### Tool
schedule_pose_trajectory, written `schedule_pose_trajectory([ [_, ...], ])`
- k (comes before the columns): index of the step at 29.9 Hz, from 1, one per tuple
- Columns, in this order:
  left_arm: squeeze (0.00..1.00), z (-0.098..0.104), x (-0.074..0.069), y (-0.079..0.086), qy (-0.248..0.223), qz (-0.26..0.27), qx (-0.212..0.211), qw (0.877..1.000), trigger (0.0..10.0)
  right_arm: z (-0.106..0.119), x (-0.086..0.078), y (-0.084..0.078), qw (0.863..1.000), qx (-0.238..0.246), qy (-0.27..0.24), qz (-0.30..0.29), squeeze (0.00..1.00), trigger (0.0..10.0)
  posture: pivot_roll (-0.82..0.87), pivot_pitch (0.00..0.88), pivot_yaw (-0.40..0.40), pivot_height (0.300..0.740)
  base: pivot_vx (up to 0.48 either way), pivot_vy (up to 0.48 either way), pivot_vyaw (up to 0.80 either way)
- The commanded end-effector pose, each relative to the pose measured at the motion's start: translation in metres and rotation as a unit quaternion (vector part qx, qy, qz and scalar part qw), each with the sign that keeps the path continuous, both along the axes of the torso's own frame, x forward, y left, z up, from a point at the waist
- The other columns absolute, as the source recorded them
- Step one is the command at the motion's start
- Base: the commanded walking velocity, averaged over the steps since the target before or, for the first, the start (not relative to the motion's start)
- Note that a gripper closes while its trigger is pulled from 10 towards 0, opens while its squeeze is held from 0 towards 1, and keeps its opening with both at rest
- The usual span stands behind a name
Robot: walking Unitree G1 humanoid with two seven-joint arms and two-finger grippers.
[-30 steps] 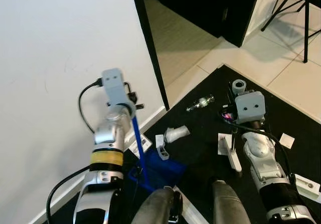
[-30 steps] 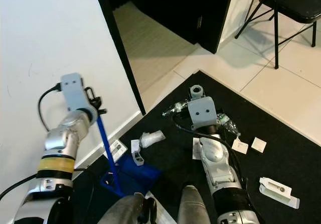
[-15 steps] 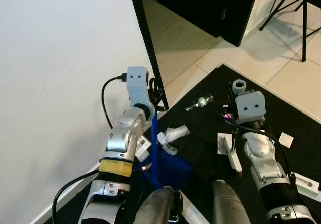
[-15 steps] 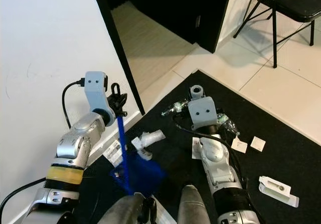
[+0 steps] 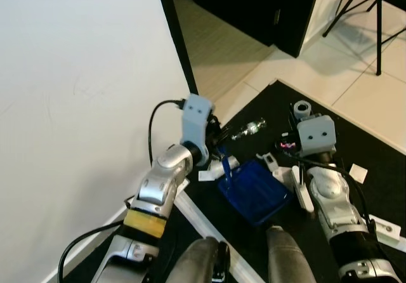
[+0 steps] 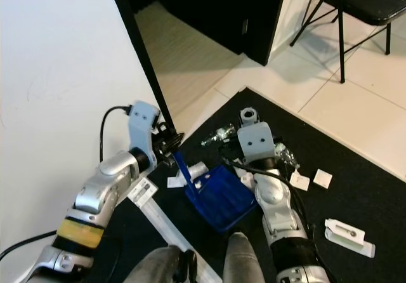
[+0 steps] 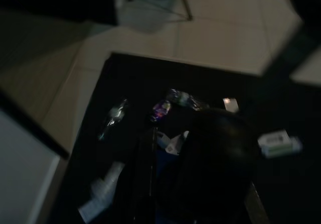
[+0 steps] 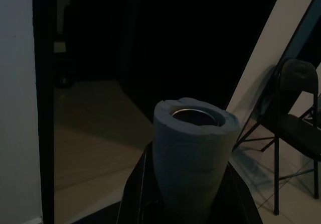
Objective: Sweep floor
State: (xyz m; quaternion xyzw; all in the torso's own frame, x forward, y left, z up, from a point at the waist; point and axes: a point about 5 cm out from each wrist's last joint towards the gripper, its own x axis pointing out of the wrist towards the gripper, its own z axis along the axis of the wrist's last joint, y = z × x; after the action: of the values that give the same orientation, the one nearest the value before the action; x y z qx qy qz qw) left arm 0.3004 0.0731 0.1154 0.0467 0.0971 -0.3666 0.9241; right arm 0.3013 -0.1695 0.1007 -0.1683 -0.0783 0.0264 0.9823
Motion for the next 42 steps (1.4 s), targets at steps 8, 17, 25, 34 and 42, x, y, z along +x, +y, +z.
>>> schedule_pose_trajectory([
  [8,0.00,-0.011,-0.005,-0.004,-0.075,-0.094,0.117,0.986,10.0,0.001,0.000,0.004,1.000,0.004,-0.005,0.008,0.00,10.0,-0.08,0.194,0.113,0.740,0.000,0.000,0.00],
  [17,0.00,-0.059,-0.022,0.017,0.011,-0.161,0.268,0.950,10.0,0.001,-0.002,0.002,1.000,0.005,-0.006,0.003,0.00,10.0,-0.09,0.198,0.122,0.740,0.000,0.000,0.00],
  [25,0.00,-0.032,-0.023,0.022,0.060,-0.214,0.180,0.958,10.0,0.001,-0.001,0.003,1.000,0.004,-0.005,0.007,0.00,10.0,-0.08,0.197,0.113,0.740,0.000,0.000,0.00],
  [34,0.00,-0.001,-0.021,0.022,0.047,-0.269,0.156,0.949,10.0,0.002,0.001,0.004,1.000,0.003,-0.005,0.011,0.00,10.0,-0.07,0.196,0.115,0.740,0.000,0.000,0.00],
  [42,0.00,-0.044,-0.014,0.010,0.024,-0.210,0.232,0.949,10.0,0.002,0.000,0.003,1.000,0.005,-0.005,0.007,0.00,10.0,-0.09,0.199,0.117,0.740,0.000,0.000,0.00],
])
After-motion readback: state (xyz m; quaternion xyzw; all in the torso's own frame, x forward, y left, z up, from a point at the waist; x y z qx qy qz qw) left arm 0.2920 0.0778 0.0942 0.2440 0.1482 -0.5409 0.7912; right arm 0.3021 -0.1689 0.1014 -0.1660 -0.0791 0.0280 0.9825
